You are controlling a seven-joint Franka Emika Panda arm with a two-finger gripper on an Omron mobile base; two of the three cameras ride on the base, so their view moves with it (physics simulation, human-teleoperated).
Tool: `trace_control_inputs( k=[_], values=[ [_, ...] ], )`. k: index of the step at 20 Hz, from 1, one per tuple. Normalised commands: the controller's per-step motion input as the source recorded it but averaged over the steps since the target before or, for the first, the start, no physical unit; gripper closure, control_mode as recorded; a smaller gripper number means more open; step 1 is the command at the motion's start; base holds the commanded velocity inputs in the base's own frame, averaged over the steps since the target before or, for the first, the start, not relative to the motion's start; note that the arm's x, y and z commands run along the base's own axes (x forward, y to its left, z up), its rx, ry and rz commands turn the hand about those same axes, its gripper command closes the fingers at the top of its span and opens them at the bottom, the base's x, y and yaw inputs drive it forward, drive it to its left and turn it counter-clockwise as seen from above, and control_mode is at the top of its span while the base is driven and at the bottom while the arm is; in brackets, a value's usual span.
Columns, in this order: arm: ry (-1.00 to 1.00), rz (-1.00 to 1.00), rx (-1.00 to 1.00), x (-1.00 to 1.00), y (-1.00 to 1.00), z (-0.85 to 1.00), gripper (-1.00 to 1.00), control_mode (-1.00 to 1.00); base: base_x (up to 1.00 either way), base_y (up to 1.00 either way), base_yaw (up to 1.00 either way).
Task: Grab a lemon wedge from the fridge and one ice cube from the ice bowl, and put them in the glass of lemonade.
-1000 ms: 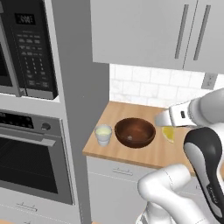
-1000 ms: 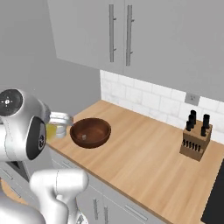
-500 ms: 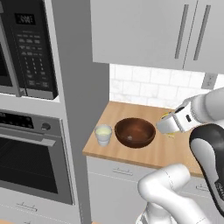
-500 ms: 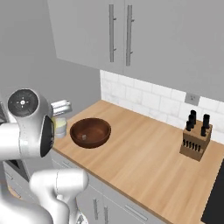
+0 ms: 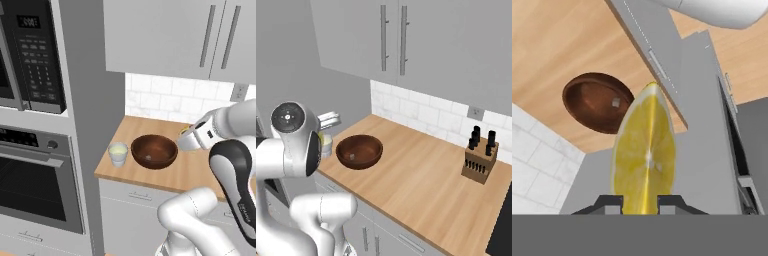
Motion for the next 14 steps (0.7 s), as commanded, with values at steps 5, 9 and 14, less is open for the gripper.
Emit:
trace_control_inputs(
  k=[5, 9, 14],
  values=[
    [0.00, 0.00, 0.00, 0.31, 0.09, -0.34, 1.00, -1.00, 0.00, 0.00, 0.00],
    [0.00, 0.00, 0.01, 0.33, 0.12, -0.29, 1.00, -1.00, 0.00, 0.00, 0.00],
    [0.00, 0.00, 0.08, 0.33, 0.06, -0.16, 1.00, -1.00, 0.00, 0.00, 0.00]
  ],
)
